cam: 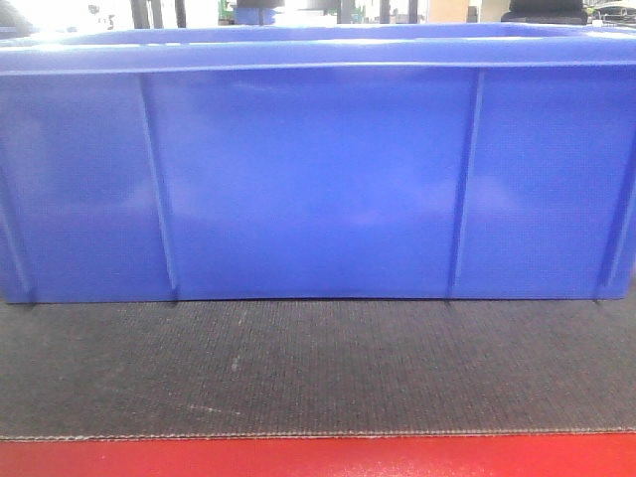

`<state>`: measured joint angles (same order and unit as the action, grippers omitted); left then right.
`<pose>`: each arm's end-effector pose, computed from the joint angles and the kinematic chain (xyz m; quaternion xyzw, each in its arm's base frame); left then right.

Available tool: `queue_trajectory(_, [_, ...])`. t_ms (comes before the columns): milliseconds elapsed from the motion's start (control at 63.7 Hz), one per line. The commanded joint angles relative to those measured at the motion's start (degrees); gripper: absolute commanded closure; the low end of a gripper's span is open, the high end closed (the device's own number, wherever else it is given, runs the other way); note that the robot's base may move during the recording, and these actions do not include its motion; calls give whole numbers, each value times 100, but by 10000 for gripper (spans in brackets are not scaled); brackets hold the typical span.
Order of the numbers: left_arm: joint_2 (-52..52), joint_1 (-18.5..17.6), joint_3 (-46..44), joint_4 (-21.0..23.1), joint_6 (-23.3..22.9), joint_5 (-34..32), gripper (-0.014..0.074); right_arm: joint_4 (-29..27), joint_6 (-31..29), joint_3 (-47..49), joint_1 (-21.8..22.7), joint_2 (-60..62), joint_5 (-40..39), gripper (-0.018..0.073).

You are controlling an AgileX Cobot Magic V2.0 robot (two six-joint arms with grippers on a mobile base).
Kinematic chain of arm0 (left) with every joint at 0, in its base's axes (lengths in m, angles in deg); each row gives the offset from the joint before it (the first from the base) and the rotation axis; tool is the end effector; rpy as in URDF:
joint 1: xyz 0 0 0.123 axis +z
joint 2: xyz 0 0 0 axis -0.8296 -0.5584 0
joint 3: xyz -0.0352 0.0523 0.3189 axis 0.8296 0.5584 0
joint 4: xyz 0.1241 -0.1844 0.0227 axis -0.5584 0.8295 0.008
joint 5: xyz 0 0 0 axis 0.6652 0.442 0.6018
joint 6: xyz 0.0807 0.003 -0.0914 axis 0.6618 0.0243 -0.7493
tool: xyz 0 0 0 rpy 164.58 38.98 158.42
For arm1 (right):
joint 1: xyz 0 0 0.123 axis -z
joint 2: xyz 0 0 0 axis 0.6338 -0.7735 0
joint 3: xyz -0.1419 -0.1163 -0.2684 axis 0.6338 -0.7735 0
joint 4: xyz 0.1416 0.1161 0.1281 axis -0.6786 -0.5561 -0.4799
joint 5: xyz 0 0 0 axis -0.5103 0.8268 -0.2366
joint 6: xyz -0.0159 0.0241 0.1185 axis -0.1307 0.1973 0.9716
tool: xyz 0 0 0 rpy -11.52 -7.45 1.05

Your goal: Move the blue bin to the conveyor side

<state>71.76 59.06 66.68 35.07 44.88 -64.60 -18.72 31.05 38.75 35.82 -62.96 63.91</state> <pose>0.0187 0.0013 0.2053 -0.0216 0.7066 0.0174 0.7071 0.0189 0.0016 0.2091 -0.0061 0.6984 0.0397 0.7146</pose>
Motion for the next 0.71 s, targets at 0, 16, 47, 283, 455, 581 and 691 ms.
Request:
queue_trajectory(0, [23,-107,-14,58,34,-22,606,-1,-18,5,-3,48,-145,648])
queue_trajectory(16, [23,-108,-14,58,34,-33,606,-1,-18,5,-3,48,-145,648])
queue_trajectory(47, [23,-120,-14,58,34,-33,606,-1,-18,5,-3,48,-145,648])
queue_trajectory(283, [23,-129,-14,58,34,-150,606,-1,-18,5,-3,48,-145,648])
queue_trajectory(455, [23,-129,-14,58,34,-150,606,-1,-18,5,-3,48,-145,648])
queue_trajectory(581, [23,-129,-14,58,34,-150,606,-1,-18,5,-3,48,-145,648])
queue_trajectory(691, [23,-129,-14,58,34,-150,606,-1,-18,5,-3,48,-145,648])
